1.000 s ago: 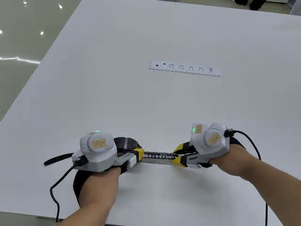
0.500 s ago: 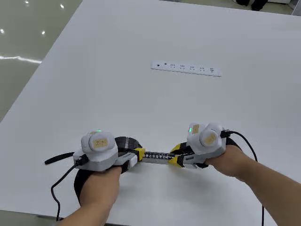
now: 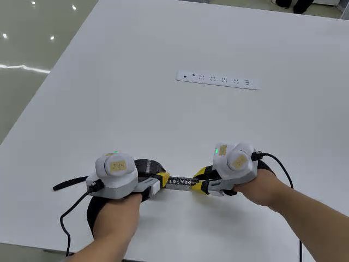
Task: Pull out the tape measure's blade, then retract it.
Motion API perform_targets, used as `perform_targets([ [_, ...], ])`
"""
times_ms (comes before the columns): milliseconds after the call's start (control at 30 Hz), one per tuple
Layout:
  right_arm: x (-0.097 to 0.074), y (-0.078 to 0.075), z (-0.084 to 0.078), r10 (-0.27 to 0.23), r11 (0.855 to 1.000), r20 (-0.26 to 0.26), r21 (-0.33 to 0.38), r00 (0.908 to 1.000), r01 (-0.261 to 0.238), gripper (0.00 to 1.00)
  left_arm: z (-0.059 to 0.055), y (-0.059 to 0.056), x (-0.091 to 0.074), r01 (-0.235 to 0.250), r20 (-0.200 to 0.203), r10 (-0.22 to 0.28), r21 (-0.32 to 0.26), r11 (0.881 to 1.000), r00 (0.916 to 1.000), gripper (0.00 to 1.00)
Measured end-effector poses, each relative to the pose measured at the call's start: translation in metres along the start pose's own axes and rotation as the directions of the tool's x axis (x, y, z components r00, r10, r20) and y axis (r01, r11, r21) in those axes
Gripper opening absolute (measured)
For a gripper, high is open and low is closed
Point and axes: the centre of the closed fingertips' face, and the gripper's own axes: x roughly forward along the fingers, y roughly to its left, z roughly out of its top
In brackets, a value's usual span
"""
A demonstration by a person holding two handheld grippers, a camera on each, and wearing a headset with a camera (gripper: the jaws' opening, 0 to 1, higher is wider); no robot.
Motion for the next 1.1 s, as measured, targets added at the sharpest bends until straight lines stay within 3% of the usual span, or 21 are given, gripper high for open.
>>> perform_targets([
  [1100,0.021,0.006,0.021,0.016,1.0,0.024,0.015,0.9996,-0.016,0.11,0.0,0.001,0.001,0.007,-0.001,-0.007,-0.005,1.0,1.0,0.57],
])
